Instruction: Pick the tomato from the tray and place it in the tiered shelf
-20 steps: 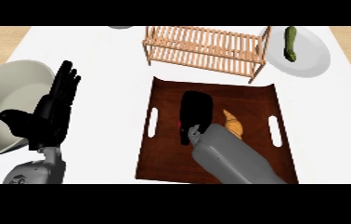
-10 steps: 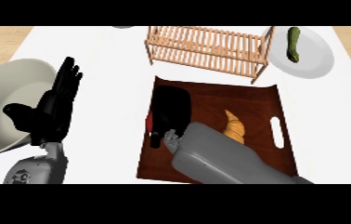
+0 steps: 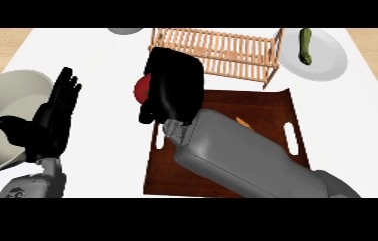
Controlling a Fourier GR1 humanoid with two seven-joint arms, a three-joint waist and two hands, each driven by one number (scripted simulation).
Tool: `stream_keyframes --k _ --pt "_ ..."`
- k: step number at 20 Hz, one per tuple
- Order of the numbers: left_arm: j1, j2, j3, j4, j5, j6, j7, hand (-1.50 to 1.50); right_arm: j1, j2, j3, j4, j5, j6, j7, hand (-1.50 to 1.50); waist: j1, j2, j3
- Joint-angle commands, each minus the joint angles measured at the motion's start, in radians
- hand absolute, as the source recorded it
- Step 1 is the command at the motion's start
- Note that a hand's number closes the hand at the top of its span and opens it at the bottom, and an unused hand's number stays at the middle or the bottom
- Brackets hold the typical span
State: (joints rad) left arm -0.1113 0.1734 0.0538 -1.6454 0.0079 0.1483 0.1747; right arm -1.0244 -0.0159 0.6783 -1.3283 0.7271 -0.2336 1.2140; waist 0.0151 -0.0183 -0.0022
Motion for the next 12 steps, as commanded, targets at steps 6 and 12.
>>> stream_keyframes --k 6,12 --pt "0.04 0.005 0.015 -0.022 0.005 -0.002 -0.012 0.0 -0.122 0.015 -0.156 0.016 0.182 0.062 0.273 1.5 -0.021 -0.004 0.0" --pt "0.008 0.01 0.014 -0.025 0.002 -0.004 0.008 0.0 -0.135 0.015 -0.229 0.025 0.278 0.05 0.273 1.5 -0.016 0.01 0.001"
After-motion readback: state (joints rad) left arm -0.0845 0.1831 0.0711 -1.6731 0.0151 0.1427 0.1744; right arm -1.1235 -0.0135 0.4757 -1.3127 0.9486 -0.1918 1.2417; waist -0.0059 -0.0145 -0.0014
